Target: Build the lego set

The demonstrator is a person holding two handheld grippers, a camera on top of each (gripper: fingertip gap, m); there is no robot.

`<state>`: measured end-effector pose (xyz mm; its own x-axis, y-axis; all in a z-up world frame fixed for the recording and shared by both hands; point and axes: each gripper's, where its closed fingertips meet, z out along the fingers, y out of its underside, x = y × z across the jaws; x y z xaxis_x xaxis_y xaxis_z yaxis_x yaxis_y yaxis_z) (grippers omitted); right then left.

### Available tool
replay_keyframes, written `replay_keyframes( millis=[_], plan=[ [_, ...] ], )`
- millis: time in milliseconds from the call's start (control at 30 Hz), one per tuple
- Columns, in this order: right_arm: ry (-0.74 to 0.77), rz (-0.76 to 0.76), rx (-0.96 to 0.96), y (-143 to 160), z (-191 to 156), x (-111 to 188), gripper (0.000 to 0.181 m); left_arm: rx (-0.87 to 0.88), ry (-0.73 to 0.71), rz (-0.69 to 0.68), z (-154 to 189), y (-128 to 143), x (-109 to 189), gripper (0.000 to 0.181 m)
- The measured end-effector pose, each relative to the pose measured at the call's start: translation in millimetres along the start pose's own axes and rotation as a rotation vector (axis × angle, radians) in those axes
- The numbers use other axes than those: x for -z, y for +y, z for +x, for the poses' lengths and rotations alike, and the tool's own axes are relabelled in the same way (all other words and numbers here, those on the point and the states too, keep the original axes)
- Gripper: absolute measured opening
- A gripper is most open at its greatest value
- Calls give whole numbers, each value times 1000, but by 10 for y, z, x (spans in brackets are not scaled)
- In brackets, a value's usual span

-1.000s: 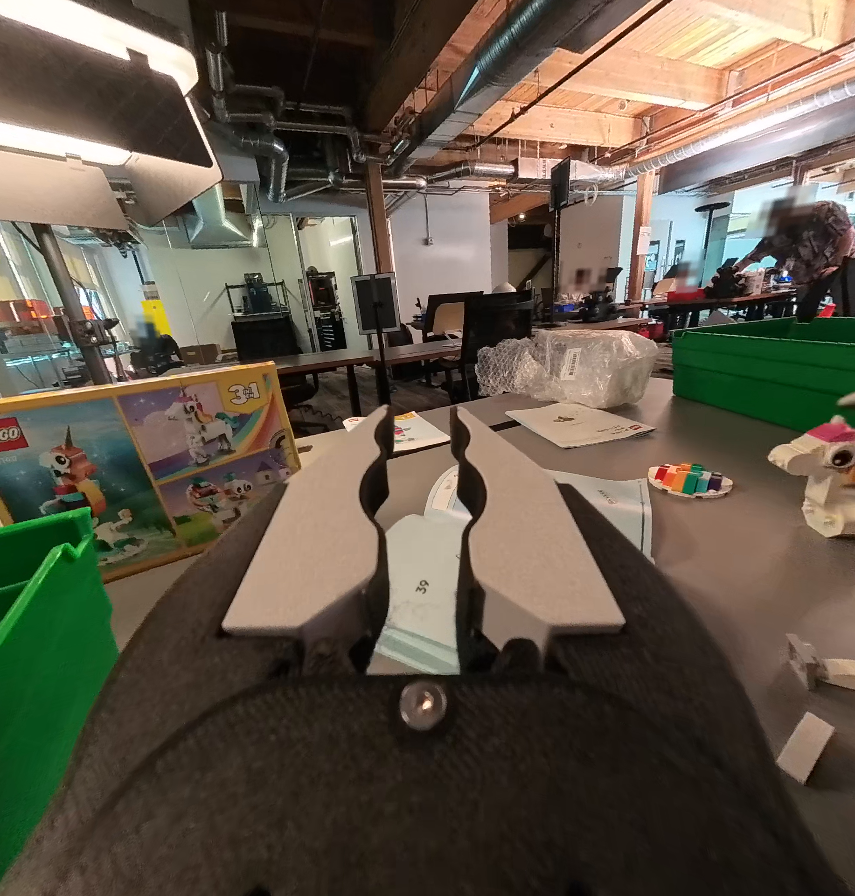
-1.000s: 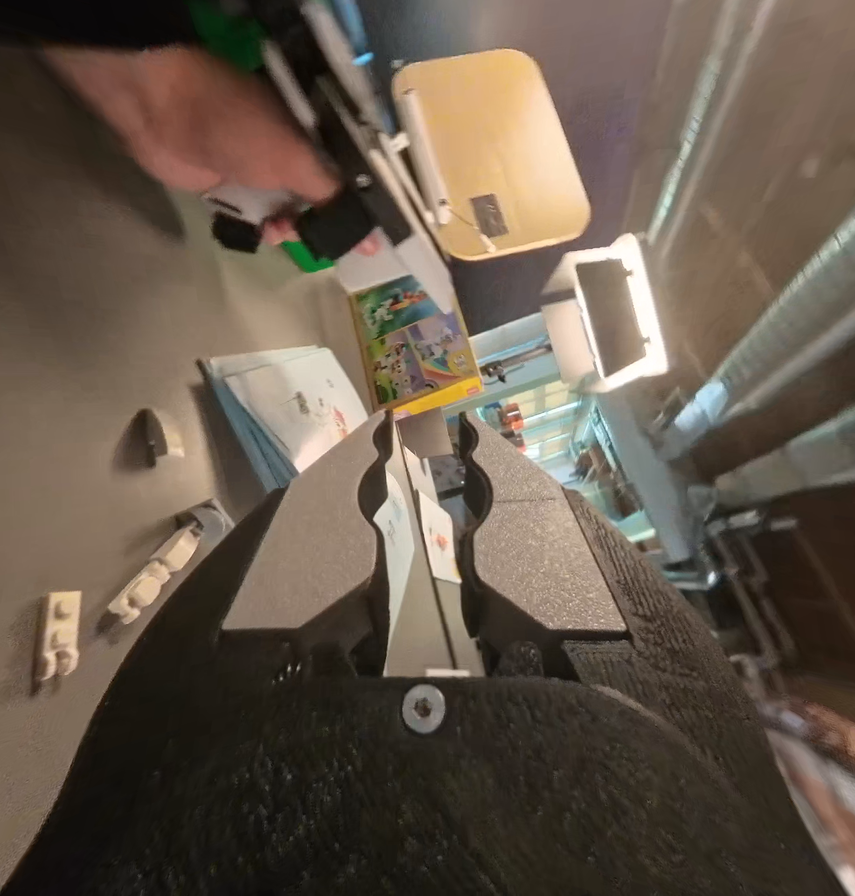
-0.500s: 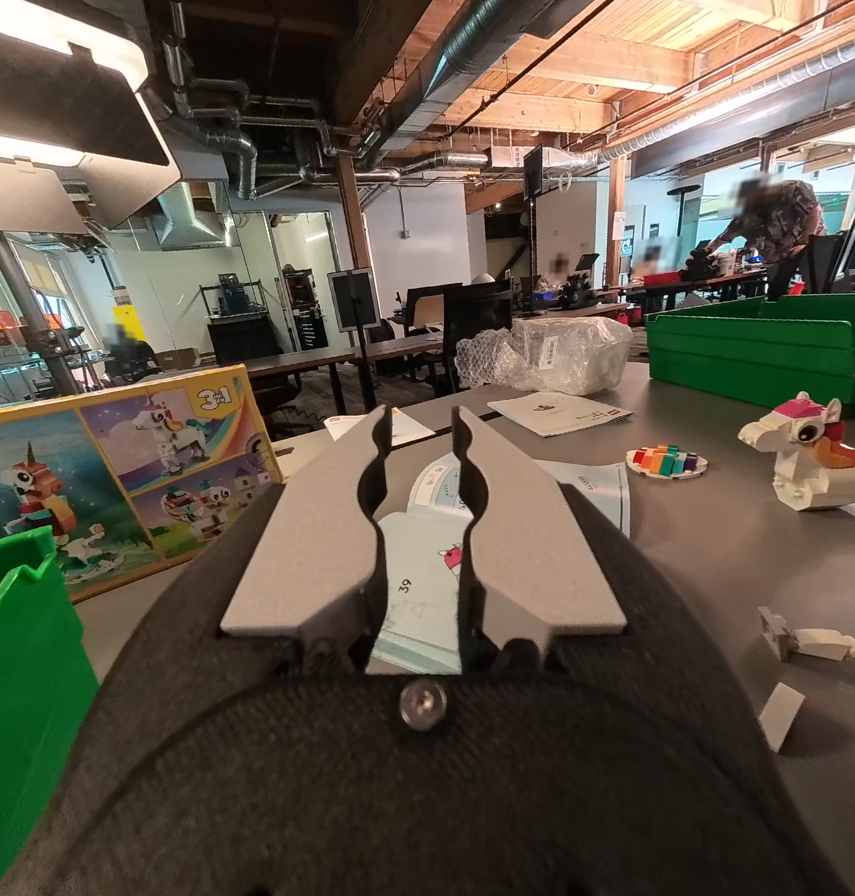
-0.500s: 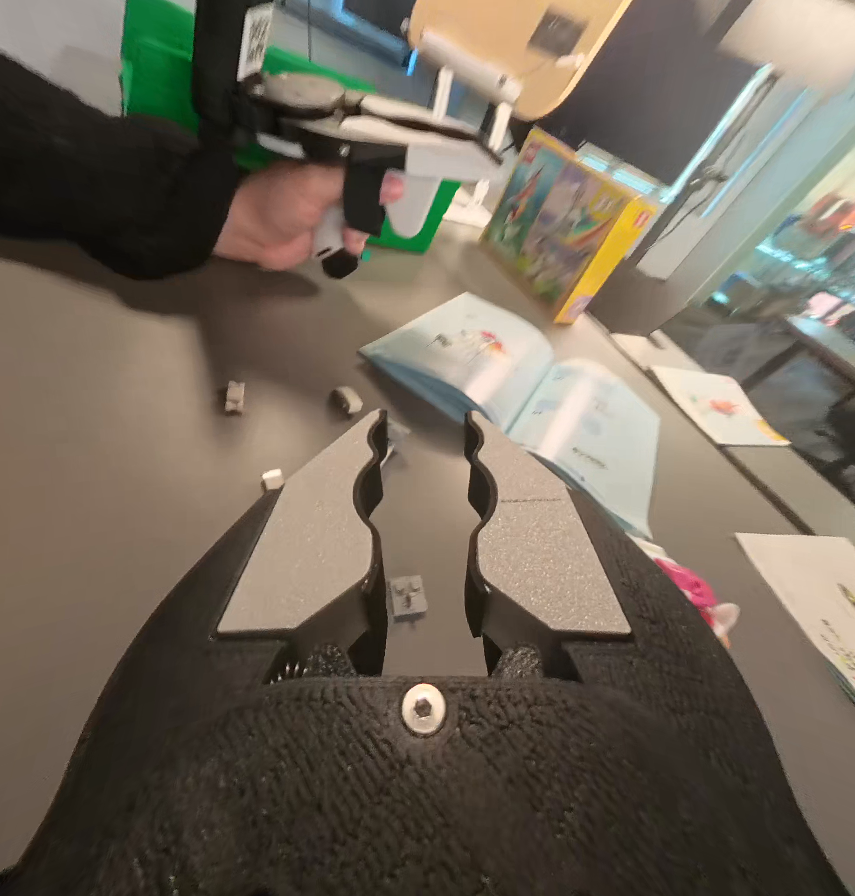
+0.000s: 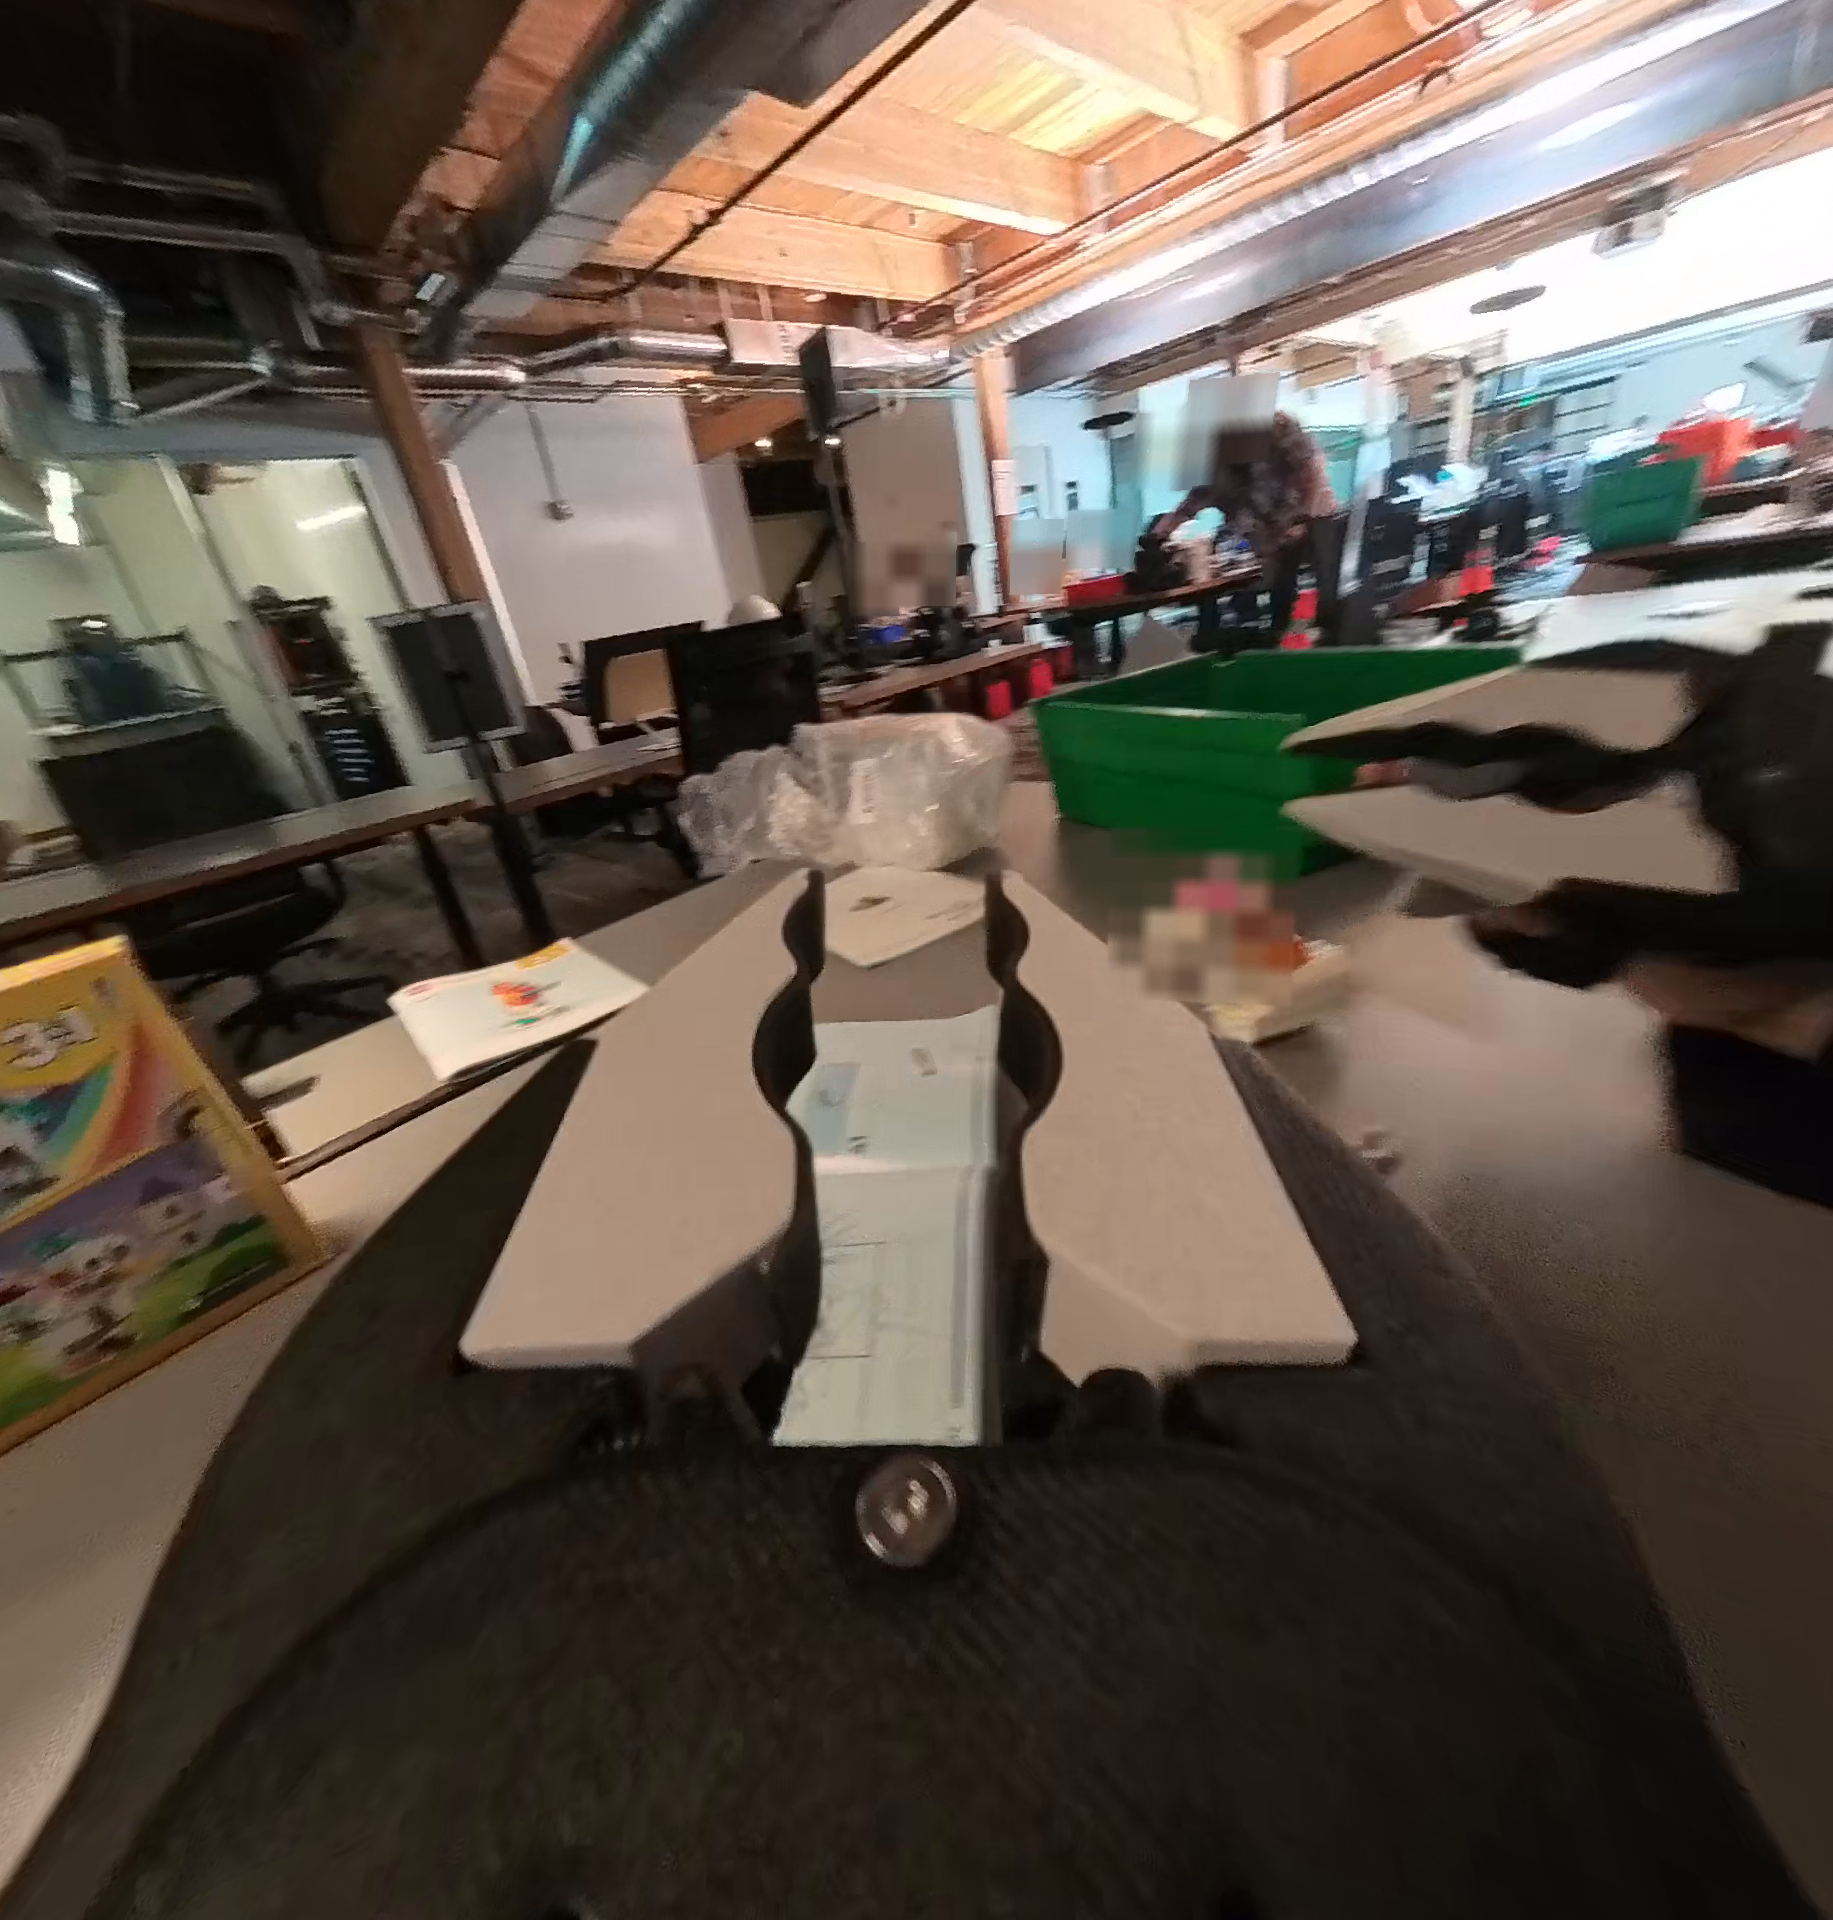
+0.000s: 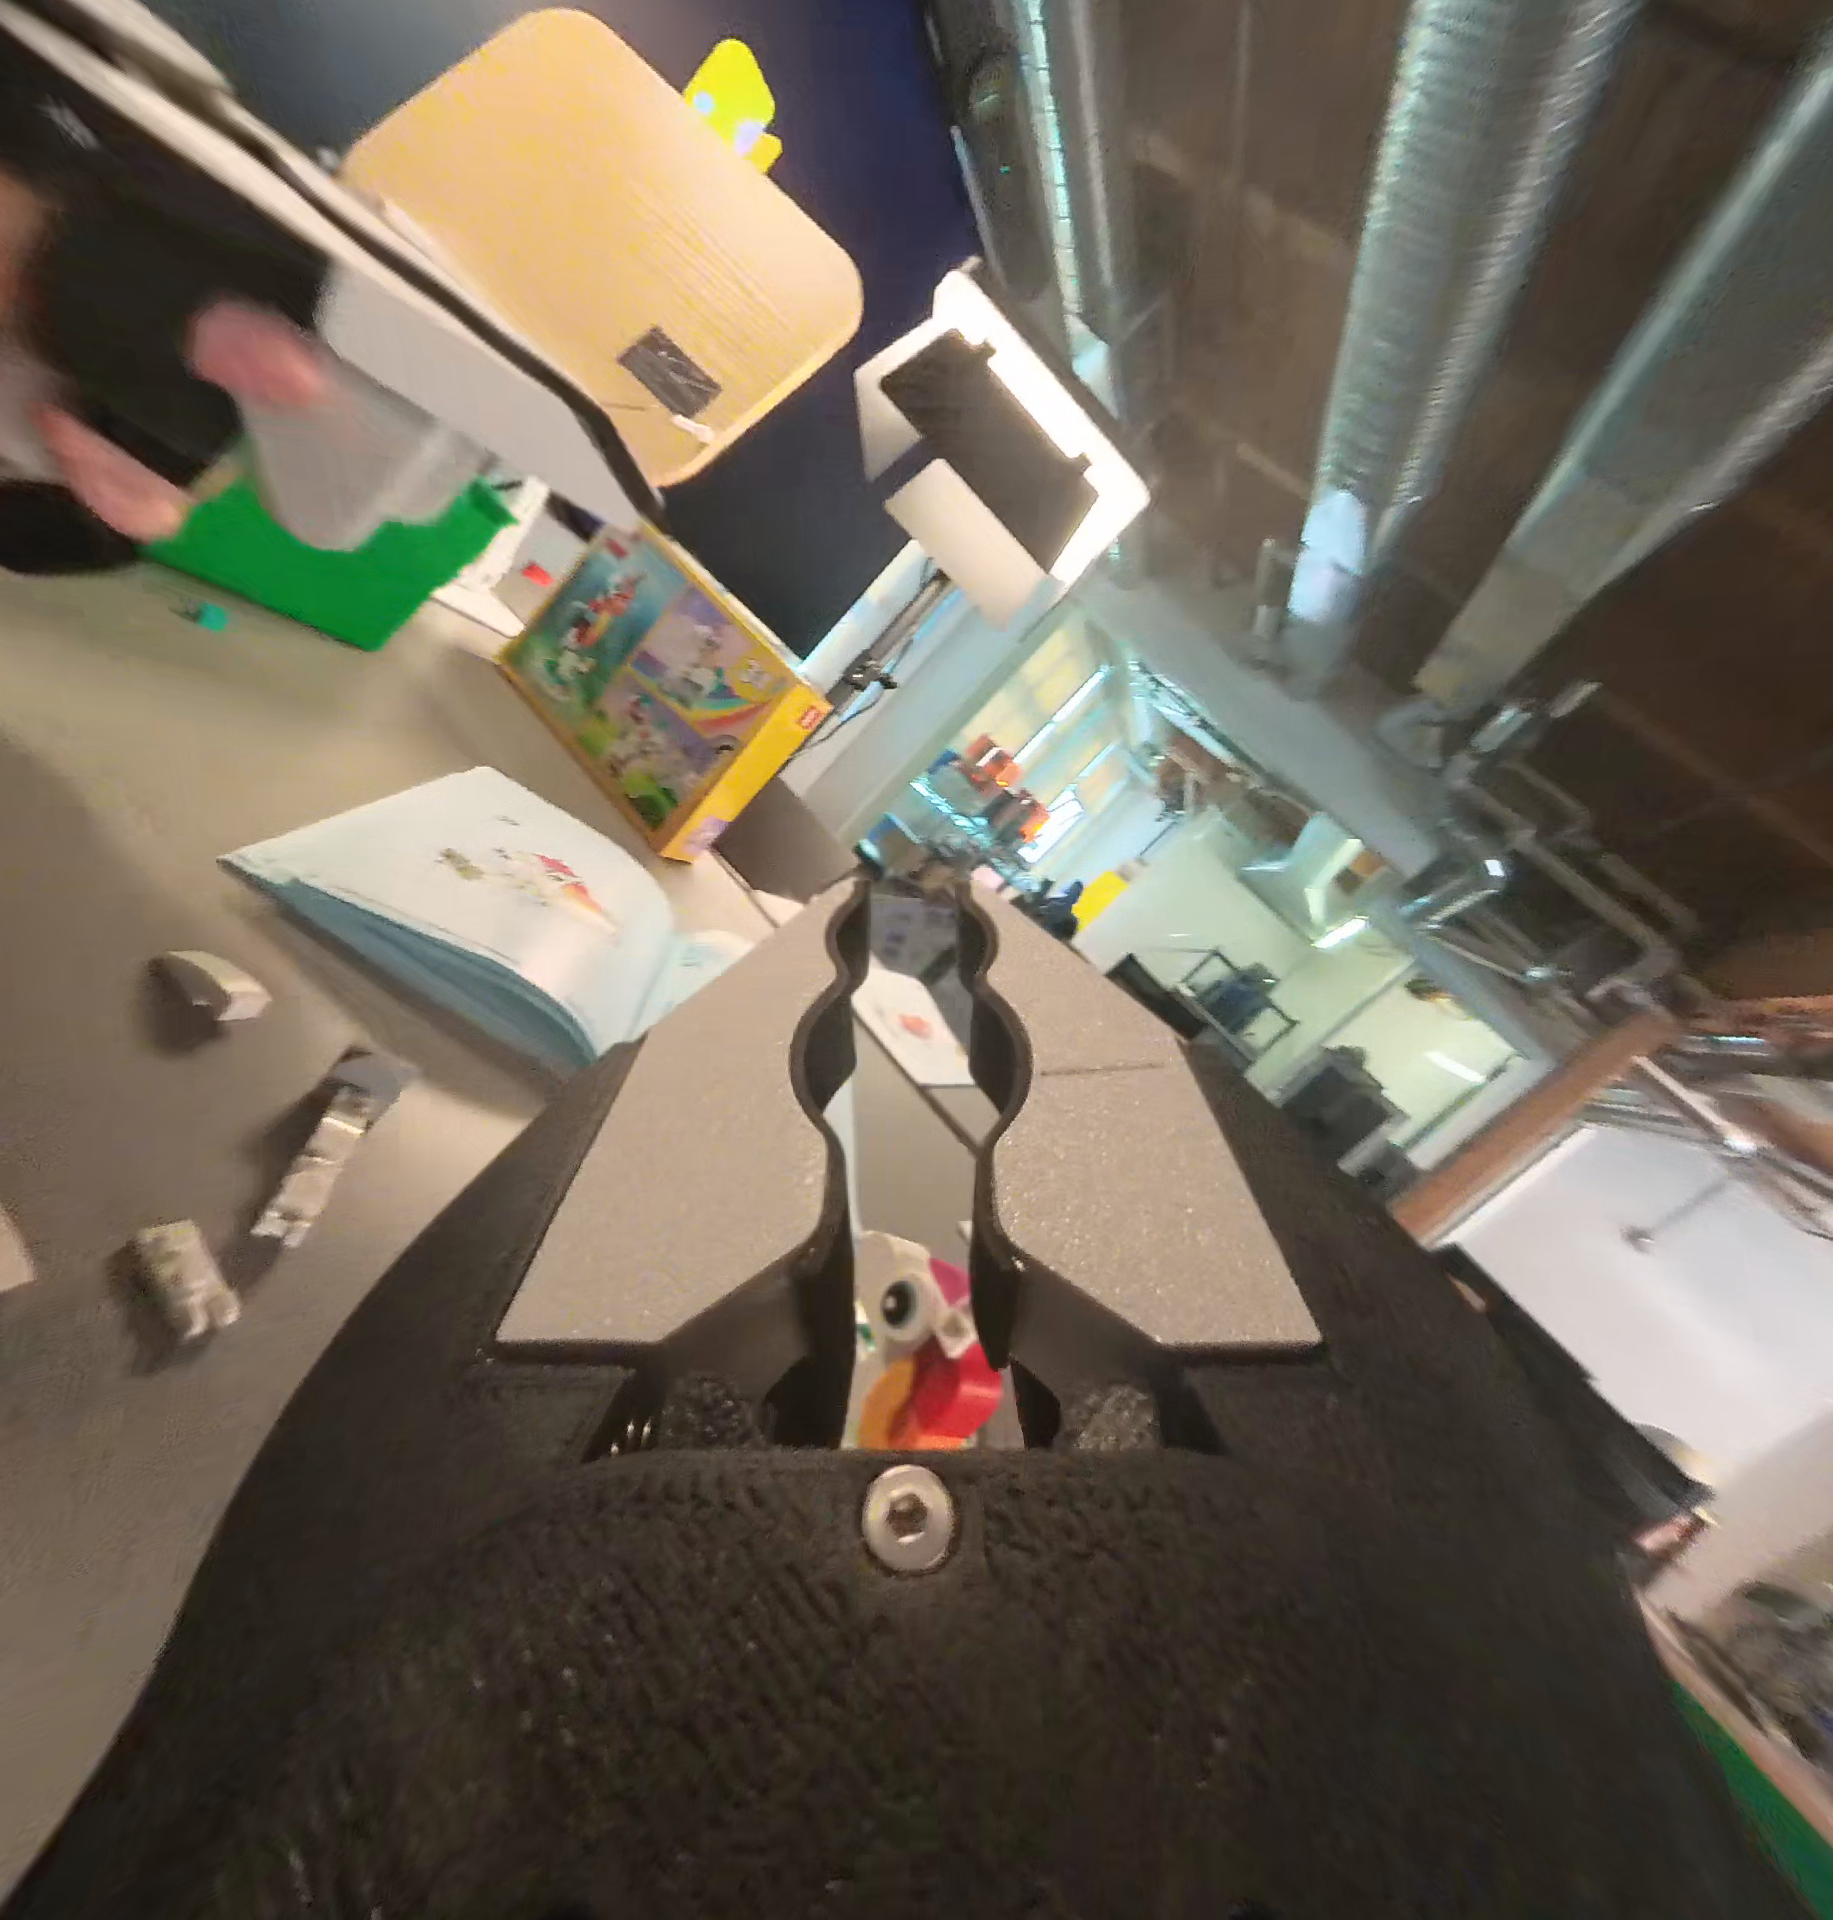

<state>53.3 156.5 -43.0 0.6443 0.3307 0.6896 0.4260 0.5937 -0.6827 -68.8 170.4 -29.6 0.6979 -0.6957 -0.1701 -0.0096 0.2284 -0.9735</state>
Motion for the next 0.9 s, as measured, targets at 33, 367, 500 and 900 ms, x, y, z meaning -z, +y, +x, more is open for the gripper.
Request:
replay_keyframes(
  millis=[33,367,500,900],
  plan=[
    [23,2,4,-3,40,9,13,21,36,8,107,-111,69,32],
    [108,31,15,-85,217,70,11,-135,-181,-19,-284,-975,1464,29],
    [100,33,14,-90,194,62,10,-213,-496,-153,-1253,-1088,2035,27],
    [69,6,15,-28,119,24,11,413,-463,-903,-2581,818,1772,22]
  ],
)
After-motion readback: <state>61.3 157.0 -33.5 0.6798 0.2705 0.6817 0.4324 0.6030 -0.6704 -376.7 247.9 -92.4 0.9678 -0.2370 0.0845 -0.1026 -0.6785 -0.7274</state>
